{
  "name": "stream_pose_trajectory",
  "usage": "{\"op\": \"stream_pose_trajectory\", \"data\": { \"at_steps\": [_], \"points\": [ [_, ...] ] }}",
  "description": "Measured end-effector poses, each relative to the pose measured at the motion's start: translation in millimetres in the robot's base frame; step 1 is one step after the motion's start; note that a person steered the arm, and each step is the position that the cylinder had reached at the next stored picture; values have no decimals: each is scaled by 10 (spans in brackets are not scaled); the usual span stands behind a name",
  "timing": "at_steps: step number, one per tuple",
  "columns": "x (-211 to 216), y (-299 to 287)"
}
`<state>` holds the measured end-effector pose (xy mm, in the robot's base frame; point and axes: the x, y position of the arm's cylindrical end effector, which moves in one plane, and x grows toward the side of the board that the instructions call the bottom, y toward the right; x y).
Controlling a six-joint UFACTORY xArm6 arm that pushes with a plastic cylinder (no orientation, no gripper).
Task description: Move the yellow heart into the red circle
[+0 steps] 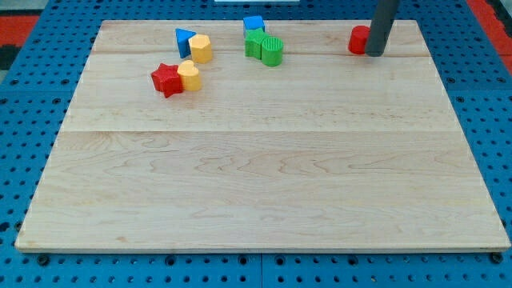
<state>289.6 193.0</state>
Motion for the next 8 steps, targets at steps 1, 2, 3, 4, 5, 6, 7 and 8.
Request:
{"op": "stream_pose_trajectory", "data": {
  "at_steps": [1, 2, 3, 4, 5, 6, 7, 8],
  "points": [
    [837, -170],
    [1496, -854],
    [1704, -2252],
    [1548, -3716],
    [1253, -4180],
    [856, -4086],
    [515, -3747],
    [360, -3328]
  ]
}}
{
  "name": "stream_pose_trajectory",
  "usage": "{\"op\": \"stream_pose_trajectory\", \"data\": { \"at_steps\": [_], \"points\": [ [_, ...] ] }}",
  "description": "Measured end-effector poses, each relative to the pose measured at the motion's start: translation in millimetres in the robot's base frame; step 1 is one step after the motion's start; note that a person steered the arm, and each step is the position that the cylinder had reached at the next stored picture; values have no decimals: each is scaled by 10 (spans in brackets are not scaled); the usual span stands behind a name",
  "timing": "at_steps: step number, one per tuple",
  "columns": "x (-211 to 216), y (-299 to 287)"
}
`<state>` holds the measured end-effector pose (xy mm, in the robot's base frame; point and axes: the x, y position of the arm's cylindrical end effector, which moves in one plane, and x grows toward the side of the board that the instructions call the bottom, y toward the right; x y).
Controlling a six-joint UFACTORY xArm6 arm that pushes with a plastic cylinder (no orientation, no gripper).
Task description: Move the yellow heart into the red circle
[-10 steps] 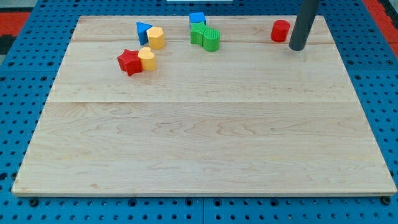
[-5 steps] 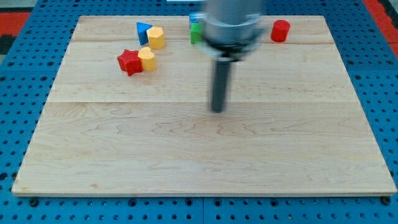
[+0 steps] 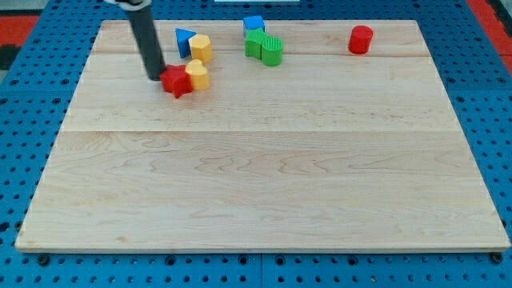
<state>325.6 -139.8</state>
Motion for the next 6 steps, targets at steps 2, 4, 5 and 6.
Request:
{"op": "stream_pose_trajectory", "data": {
  "at_steps": [2, 4, 5, 6],
  "points": [
    [-3, 715],
    [60, 1183],
    [172, 1514],
    [445, 1598]
  ]
}}
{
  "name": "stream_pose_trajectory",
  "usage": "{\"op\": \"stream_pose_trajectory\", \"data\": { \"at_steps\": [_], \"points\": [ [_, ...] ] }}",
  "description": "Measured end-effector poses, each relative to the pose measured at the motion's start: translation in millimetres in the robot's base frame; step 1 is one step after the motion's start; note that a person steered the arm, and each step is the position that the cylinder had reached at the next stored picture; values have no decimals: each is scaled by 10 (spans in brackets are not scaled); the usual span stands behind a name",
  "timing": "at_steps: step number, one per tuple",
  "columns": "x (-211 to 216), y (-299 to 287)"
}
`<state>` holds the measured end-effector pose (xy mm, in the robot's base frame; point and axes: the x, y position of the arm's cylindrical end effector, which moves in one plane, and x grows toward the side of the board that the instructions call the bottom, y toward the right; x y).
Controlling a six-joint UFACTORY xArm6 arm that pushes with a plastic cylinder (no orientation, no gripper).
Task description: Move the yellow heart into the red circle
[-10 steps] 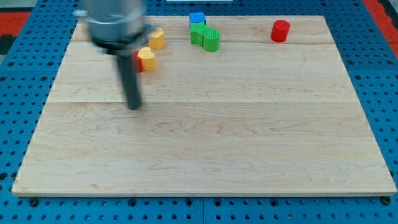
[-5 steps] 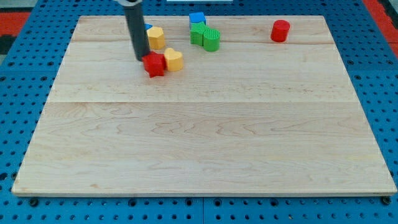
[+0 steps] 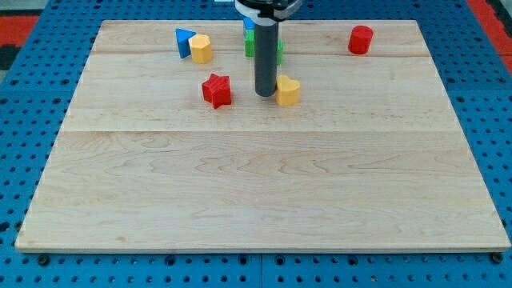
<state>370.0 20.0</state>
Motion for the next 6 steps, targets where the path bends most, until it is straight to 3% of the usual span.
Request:
{"op": "stream_pose_trajectory", "data": {
  "at_steps": [1, 3, 6],
  "points": [
    [-119, 504],
    [135, 881],
    [-739, 1552]
  ]
}}
